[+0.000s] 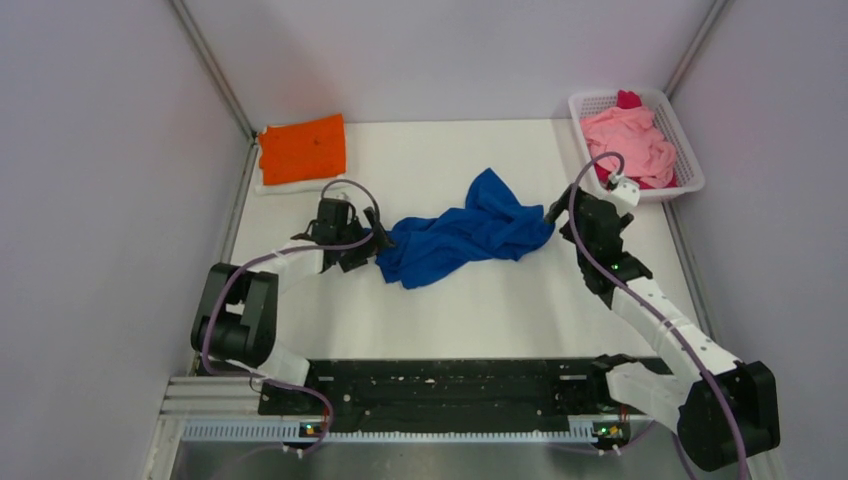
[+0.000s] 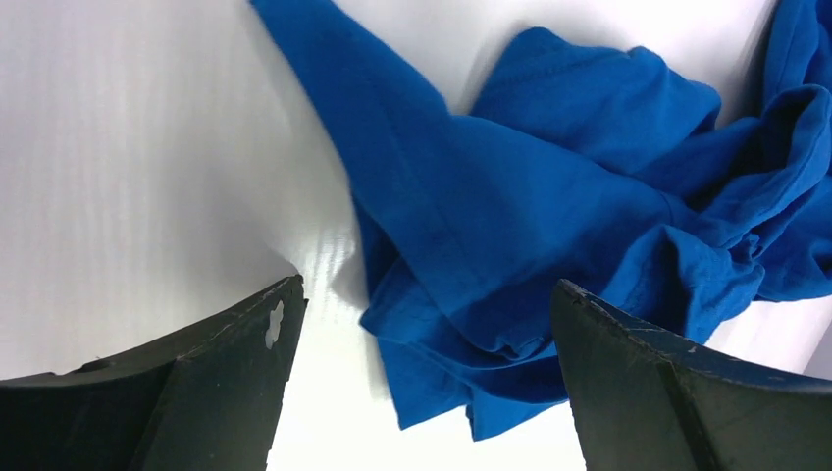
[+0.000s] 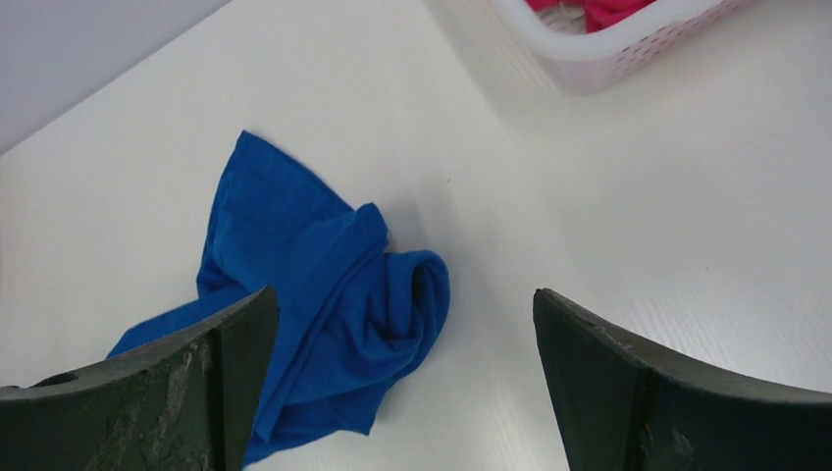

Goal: Fold and stack the t-shirts
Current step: Flatten out the tshirt

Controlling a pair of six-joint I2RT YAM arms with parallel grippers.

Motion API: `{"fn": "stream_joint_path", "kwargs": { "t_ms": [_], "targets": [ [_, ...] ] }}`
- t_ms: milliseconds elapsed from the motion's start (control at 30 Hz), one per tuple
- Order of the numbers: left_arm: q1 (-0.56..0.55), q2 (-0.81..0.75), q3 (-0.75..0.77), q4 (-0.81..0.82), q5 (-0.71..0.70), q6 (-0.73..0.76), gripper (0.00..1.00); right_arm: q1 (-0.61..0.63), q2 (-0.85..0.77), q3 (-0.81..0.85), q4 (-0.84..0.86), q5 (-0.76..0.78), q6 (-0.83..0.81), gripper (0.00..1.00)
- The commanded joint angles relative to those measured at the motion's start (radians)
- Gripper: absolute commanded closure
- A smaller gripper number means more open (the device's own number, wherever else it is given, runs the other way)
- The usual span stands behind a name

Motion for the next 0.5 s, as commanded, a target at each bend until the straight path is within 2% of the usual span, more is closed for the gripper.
{"fn": "stream_joint_path", "kwargs": {
  "t_ms": [0, 167, 267, 300, 367, 433, 467],
  "targets": [
    [-0.033, 0.033, 0.053, 0.023, -0.047, 0.0, 0.01, -0.001, -0.041, -0.042, 0.064, -0.171, 0.017, 0.01],
    [-0.032, 0.145, 0.134, 0.065, -0.106, -0.002, 0.04, 0.0, -0.008, -0.061, 0.115, -0.336, -0.012, 0.01],
    [-0.032, 0.222, 0.207, 0.047, -0.126, 0.004, 0.13, 0.0, 0.037, -0.06, 0.123, -0.348, -0.012, 0.02],
    [-0.031, 0.241, 0.225, 0.047, -0.114, 0.006, 0.19, -0.001, 0.056, -0.06, 0.135, -0.361, -0.012, 0.03],
    [-0.032, 0.271, 0.249, 0.058, -0.077, 0.01, 0.45, 0.0, 0.098, -0.058, 0.164, -0.396, -0.009, 0.05],
    [-0.032, 0.281, 0.264, 0.056, -0.062, 0.021, 0.97, 0.01, 0.161, -0.042, 0.17, -0.408, -0.018, 0.09],
    [-0.032, 0.278, 0.271, 0.049, -0.069, 0.027, 1.0, 0.017, 0.186, -0.029, 0.166, -0.402, -0.026, 0.1]
  ]
}}
